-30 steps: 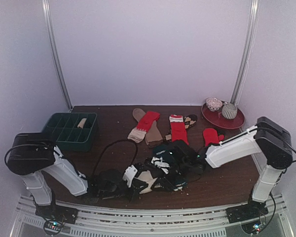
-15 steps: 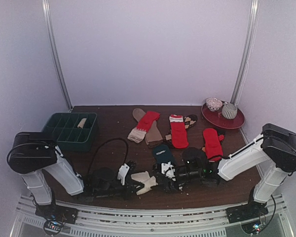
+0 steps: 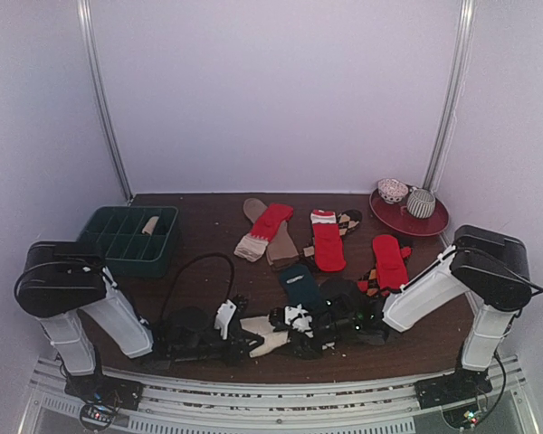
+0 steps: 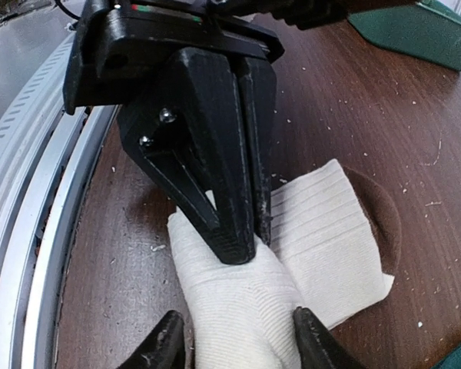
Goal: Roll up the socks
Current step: Roll a pair of socks at the center of the board.
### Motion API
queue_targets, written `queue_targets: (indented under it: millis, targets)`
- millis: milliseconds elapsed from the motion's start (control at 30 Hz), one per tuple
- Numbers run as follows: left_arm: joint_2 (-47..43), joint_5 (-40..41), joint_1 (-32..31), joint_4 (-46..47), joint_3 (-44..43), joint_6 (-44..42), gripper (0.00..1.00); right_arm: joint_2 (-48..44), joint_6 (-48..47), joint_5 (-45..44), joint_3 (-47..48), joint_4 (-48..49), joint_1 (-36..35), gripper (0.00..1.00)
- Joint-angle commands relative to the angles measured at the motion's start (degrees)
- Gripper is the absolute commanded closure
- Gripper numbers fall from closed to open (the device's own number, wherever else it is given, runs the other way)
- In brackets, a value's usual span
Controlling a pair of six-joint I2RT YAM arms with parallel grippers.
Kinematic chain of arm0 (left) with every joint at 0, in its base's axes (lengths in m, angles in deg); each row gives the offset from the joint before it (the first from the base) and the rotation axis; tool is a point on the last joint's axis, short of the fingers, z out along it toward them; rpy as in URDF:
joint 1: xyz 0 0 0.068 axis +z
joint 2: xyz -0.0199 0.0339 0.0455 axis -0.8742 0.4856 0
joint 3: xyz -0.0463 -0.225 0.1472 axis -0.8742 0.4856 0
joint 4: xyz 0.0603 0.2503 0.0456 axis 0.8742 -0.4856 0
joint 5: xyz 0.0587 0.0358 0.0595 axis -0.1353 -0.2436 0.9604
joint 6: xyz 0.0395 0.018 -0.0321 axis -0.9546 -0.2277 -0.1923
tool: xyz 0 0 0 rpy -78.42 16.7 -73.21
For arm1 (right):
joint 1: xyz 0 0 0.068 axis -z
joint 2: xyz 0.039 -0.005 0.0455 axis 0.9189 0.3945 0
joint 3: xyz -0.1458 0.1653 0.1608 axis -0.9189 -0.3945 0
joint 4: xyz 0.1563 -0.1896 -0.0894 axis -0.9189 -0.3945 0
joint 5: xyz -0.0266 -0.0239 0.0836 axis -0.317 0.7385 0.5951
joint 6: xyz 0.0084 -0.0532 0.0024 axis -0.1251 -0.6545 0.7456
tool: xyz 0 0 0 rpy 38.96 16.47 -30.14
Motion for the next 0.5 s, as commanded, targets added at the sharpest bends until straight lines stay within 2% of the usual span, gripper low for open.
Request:
queue_targets:
  millis: [0, 200, 300, 467]
  targets:
    - [4.1, -2.0, 0.2, -21.7, 4.2, -0.5, 1.00, 2.1, 5.4, 1.2, -1.0, -1.5, -1.2, 0.59]
    - [-0.4, 0.3, 0.2, -23.4, 2.4, -3.9, 1.00, 5.4, 11.6, 1.4, 4.4, -9.9, -1.2, 0.75]
    - [-7.8, 3.0, 0.1, -26.6, 1.6, -7.3, 0.75, 7.2, 15.2, 2.8, 9.1, -18.3, -1.2, 0.76]
    - [-28.1, 8.4, -1.2, -29.5, 4.9, -11.9, 0.52, 12.0, 19.1, 4.8, 20.2, -38.8, -0.4, 0.76]
